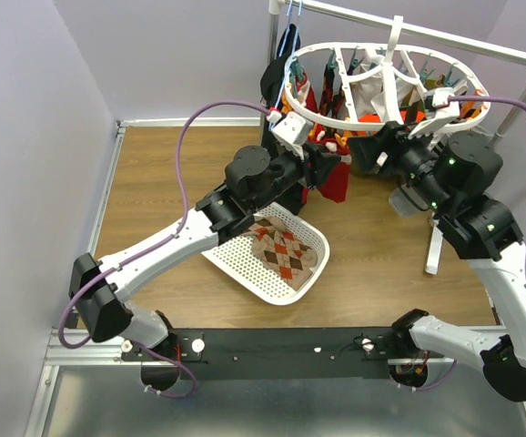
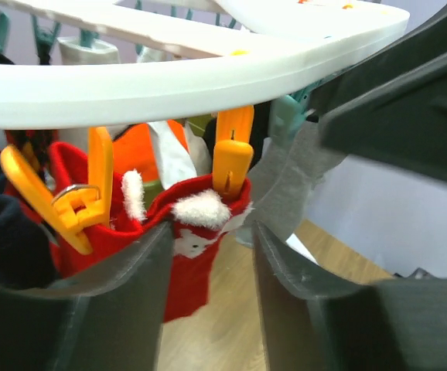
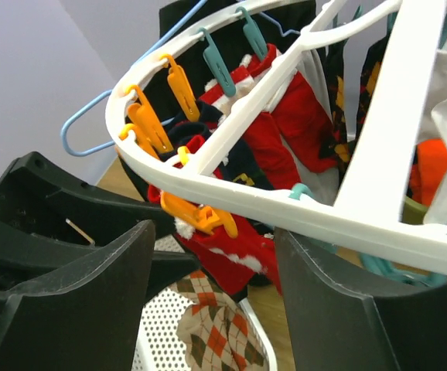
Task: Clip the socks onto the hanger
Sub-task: Clamp the sock onto the hanger, then open the clamp at the hanger.
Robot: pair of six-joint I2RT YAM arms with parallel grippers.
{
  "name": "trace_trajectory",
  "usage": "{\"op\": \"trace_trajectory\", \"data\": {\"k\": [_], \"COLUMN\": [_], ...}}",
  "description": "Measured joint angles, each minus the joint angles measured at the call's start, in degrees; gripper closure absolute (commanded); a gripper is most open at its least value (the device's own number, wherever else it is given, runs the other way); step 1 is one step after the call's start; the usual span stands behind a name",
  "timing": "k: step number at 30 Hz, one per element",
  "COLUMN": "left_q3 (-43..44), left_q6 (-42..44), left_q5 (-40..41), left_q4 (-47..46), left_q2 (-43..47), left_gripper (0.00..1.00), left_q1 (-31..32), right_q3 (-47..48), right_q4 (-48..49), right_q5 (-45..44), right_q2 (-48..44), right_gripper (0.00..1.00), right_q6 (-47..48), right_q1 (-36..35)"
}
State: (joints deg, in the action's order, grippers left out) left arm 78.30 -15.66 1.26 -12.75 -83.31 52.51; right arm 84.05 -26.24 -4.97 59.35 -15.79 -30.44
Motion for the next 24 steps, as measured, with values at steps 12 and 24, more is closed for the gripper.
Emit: {"op": "trace_trajectory", "data": {"k": [12,24], "left_q3": [-4.48,-4.11], "left_q6": [2.47,4.13], "left_q5": [-0.70,-6.23], "left_q4": [-0.37,-5.05], "left_q2": [8.35,5.95], "left_gripper": [0.19,0.19], "left_q1": [0.02,4.59], "right_q3": [8.50,8.20], "right_q4": [-14.67,-15.82], "right_q5": [-4.00,-8.90], "right_q2": [1.49,1.42], "right_gripper": [0.30,0.38], "right_q6": [0.94,1.25], "right_q1": [0.02,0.00]}}
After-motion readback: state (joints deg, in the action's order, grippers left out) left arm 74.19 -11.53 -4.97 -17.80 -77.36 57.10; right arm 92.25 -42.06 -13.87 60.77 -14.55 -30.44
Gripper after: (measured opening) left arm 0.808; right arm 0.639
